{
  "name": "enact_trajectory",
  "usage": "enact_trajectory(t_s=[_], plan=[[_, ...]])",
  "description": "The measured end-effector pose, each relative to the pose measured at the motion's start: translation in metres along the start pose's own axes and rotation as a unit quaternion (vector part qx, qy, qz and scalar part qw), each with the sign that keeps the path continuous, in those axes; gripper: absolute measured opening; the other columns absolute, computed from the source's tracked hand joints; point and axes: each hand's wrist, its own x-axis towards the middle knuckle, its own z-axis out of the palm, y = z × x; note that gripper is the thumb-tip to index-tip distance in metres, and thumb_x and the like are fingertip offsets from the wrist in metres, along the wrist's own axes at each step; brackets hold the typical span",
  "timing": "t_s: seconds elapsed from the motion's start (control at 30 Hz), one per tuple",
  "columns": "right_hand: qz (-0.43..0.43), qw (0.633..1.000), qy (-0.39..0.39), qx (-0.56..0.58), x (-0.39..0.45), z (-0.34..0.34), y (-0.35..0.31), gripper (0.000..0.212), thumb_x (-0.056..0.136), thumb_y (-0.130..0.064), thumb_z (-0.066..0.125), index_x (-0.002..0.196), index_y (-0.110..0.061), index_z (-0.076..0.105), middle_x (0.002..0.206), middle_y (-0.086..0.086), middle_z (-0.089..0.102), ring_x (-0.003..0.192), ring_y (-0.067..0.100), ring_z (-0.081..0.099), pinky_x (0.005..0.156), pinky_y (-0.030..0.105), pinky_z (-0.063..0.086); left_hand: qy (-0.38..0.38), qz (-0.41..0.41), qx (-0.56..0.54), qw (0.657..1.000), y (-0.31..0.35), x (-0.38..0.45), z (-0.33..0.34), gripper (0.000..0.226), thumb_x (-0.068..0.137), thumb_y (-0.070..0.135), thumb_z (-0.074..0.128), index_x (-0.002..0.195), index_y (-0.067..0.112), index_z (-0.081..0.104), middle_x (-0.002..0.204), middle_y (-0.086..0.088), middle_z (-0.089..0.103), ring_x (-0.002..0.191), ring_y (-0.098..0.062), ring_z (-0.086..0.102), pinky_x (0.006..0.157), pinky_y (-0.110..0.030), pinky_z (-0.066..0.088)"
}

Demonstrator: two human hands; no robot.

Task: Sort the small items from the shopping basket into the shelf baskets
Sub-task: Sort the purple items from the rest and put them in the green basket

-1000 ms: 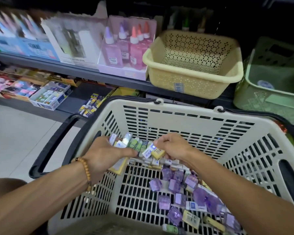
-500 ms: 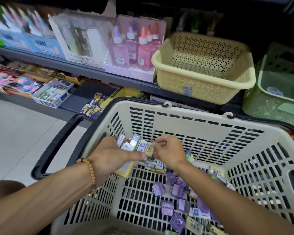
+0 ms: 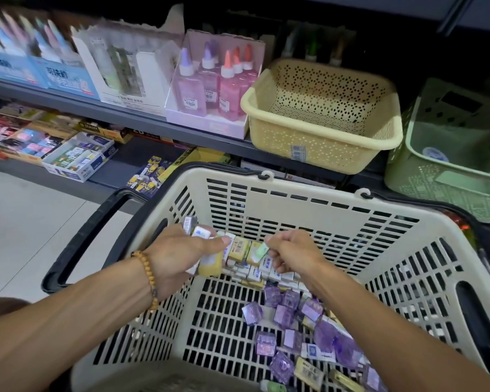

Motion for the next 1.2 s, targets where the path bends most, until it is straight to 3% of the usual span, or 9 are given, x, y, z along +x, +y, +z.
enact_trajectory(t_s=[0.13, 0.3, 0.43, 0.5, 0.6, 0.77, 0.83, 0.97, 1.2], plan=[[0.018, 1.000, -0.012, -0.016, 0.011, 0.012, 0.001, 0.012, 0.095, -0.006, 0.059, 0.090, -0.001, 0.068, 0.076, 0.013, 0.068, 0.055, 0.013, 0.063, 0.053, 0.022, 0.052, 0.031, -0.003, -0.022, 0.999, -0.001, 0.002, 0.004, 0.031, 0.081, -0.009, 0.068, 0.108, 0.003, 0.060, 0.099, -0.022, 0.071, 0.064, -0.021, 0.069, 0.043, -0.021, 0.050], [0.001, 0.999, -0.005, -0.040, 0.005, 0.010, -0.002, 0.013, 0.094, -0.005, 0.057, 0.092, -0.006, 0.069, 0.089, 0.012, 0.072, 0.070, 0.017, 0.068, 0.064, 0.026, 0.056, 0.035, 0.007, -0.034, 0.999, 0.000, 0.007, 0.008, 0.037, 0.080, -0.014, 0.065, 0.113, 0.004, 0.058, 0.101, -0.020, 0.071, 0.086, -0.030, 0.069, 0.060, -0.032, 0.052], [-0.066, 0.993, -0.094, -0.002, -0.023, 0.006, -0.014, 0.025, 0.087, -0.034, 0.071, 0.090, -0.010, 0.063, 0.081, 0.005, 0.075, 0.062, 0.013, 0.066, 0.051, 0.024, 0.051, 0.043, 0.031, -0.042, 0.998, 0.000, 0.010, 0.012, 0.037, 0.076, -0.013, 0.068, 0.108, 0.004, 0.059, 0.097, -0.016, 0.073, 0.093, -0.031, 0.068, 0.062, -0.031, 0.047], [-0.087, 0.987, -0.132, -0.001, -0.035, 0.010, -0.021, 0.029, 0.081, -0.028, 0.079, 0.083, -0.013, 0.054, 0.072, 0.004, 0.073, 0.054, 0.012, 0.062, 0.042, 0.018, 0.042, 0.031, 0.035, -0.052, 0.998, -0.001, 0.011, 0.016, 0.034, 0.077, -0.015, 0.065, 0.104, 0.004, 0.060, 0.094, -0.015, 0.074, 0.093, -0.031, 0.070, 0.064, -0.035, 0.052], [-0.082, 0.986, -0.141, 0.031, -0.041, 0.015, -0.022, 0.032, 0.080, -0.007, 0.078, 0.083, -0.013, 0.047, 0.061, -0.001, 0.067, 0.044, 0.009, 0.055, 0.036, 0.014, 0.036, -0.001, 0.026, -0.064, 0.998, 0.000, 0.011, 0.024, 0.035, 0.078, -0.016, 0.062, 0.107, 0.004, 0.060, 0.094, -0.011, 0.075, 0.080, -0.026, 0.074, 0.052, -0.029, 0.054], [-0.052, 0.995, -0.080, -0.006, -0.036, -0.014, -0.015, 0.036, 0.085, -0.005, 0.072, 0.110, -0.021, 0.052, 0.063, -0.003, 0.068, 0.053, 0.010, 0.060, 0.047, 0.022, 0.044, -0.001, 0.007, -0.114, 0.993, 0.005, 0.011, 0.026, 0.072, 0.074, -0.019, 0.062, 0.137, 0.001, 0.031, 0.105, -0.019, 0.071, 0.085, -0.027, 0.074, 0.084, -0.040, 0.058], [-0.028, 0.999, -0.023, -0.021, -0.029, -0.028, -0.004, 0.037, 0.086, -0.004, 0.071, 0.113, -0.021, 0.052, 0.065, 0.001, 0.068, 0.056, 0.011, 0.062, 0.051, 0.024, 0.046, 0.000, -0.010, -0.139, 0.990, 0.006, 0.011, 0.023, 0.071, 0.072, -0.020, 0.064, 0.133, -0.004, 0.033, 0.106, -0.025, 0.068, 0.087, -0.030, 0.073, 0.078, -0.037, 0.060], [-0.003, 0.999, 0.031, -0.037, -0.011, -0.024, 0.010, 0.033, 0.089, -0.004, 0.068, 0.114, -0.012, 0.049, 0.073, 0.010, 0.068, 0.057, 0.015, 0.064, 0.048, 0.022, 0.047, -0.027, -0.034, -0.119, 0.992, 0.005, 0.011, 0.025, 0.033, 0.077, -0.015, 0.063, 0.108, -0.011, 0.053, 0.104, -0.029, 0.069, 0.091, -0.036, 0.071, 0.075, -0.036, 0.061], [-0.021, 0.995, 0.076, -0.058, 0.004, 0.003, 0.016, 0.033, 0.088, -0.011, 0.071, 0.116, -0.011, 0.054, 0.086, 0.010, 0.072, 0.063, 0.015, 0.070, 0.057, 0.027, 0.054, -0.017, -0.052, -0.086, 0.995, 0.000, 0.014, 0.036, 0.026, 0.082, -0.009, 0.067, 0.106, -0.009, 0.060, 0.105, -0.026, 0.067, 0.083, -0.031, 0.073, 0.060, -0.030, 0.060]])
